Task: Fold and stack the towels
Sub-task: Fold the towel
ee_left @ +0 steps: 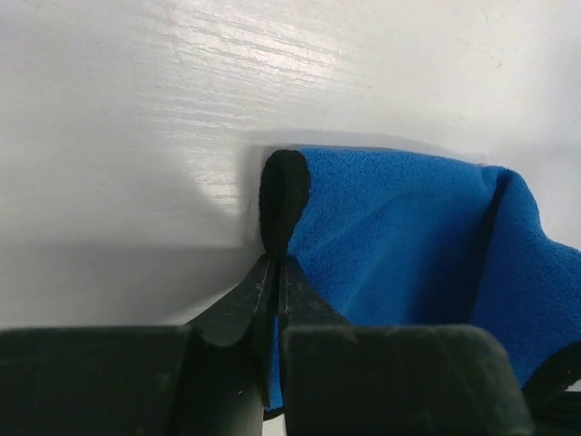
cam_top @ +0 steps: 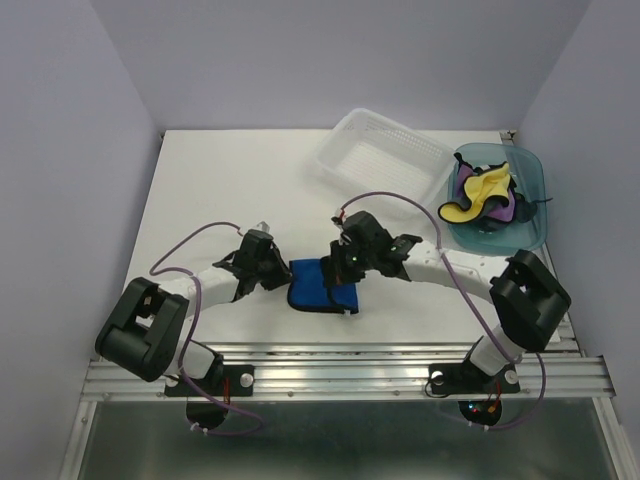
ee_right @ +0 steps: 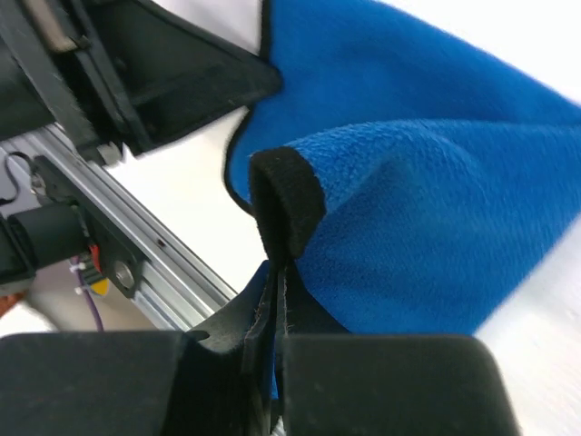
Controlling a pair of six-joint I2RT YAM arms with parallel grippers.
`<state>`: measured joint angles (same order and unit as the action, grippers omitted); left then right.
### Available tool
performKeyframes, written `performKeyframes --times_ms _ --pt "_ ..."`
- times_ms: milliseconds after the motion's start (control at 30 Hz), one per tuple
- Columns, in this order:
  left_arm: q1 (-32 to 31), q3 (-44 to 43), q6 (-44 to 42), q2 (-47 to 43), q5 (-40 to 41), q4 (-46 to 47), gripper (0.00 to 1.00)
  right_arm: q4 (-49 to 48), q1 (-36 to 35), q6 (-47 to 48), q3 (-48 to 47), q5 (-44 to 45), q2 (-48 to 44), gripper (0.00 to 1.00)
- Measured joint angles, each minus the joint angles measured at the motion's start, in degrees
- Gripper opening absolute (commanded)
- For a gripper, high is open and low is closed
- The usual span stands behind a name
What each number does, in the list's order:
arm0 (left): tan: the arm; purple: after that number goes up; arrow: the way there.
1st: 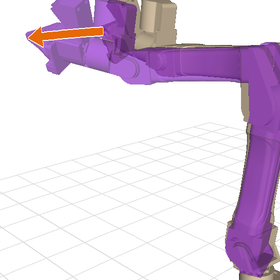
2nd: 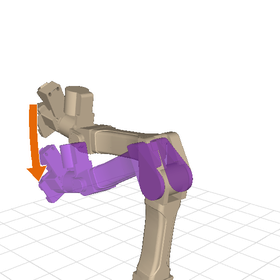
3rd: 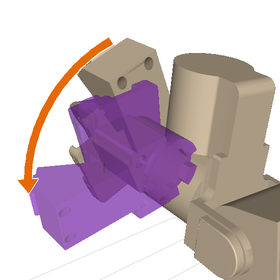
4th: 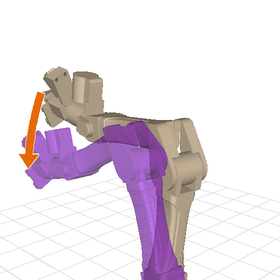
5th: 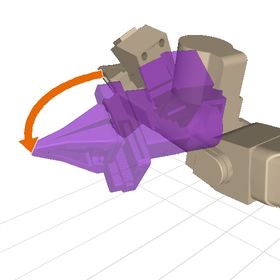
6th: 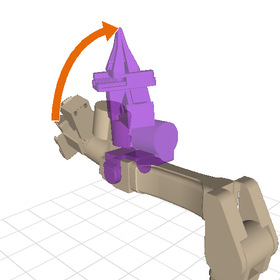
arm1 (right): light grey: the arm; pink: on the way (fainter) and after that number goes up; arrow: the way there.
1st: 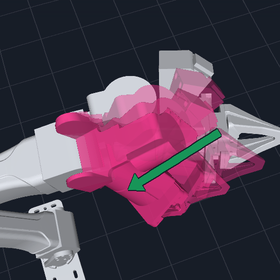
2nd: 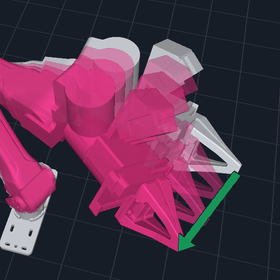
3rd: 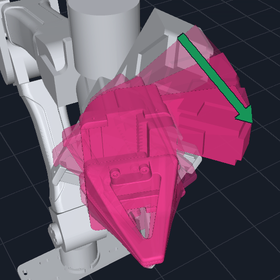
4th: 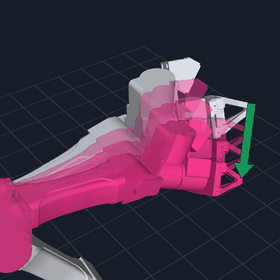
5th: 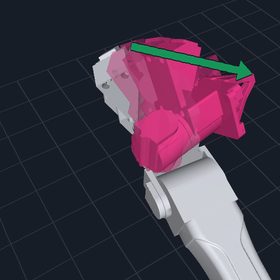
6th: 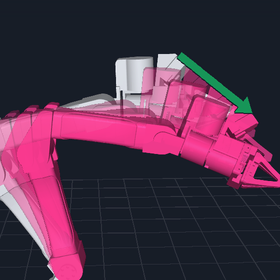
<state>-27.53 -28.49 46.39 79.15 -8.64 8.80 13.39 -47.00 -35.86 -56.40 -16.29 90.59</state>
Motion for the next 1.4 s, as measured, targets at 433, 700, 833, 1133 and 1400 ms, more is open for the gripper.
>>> performKeyframes --times_ms 433,700,833,1133,1400 --pt "-0.2 1.3 1.2 -0.2 -0.7 2.3 0.00 -8.8 -2.6 -5.2 -5.6 -1.1 9.5 0.01" --pt "-0.2 1.8 1.7 -0.6 -0.7 2.4 0.00 -12.4 -3.0 -7.7 -7.2 -1.2 13.2 0.01" --pt "-0.2 1.8 1.8 -0.7 -0.7 2.3 0.00 -13.1 -3.0 -8.6 -7.8 -0.9 14.6 0.01" --pt "-0.2 1.8 2.2 -1.1 -0.4 1.5 0.06 -14.4 -3.0 -10.3 -8.7 1.0 17.5 0.02" --pt "-0.2 1.8 2.2 -2.7 0.5 -1.5 0.18 -15.1 -3.0 -11.6 -8.8 1.7 20.8 0.12"
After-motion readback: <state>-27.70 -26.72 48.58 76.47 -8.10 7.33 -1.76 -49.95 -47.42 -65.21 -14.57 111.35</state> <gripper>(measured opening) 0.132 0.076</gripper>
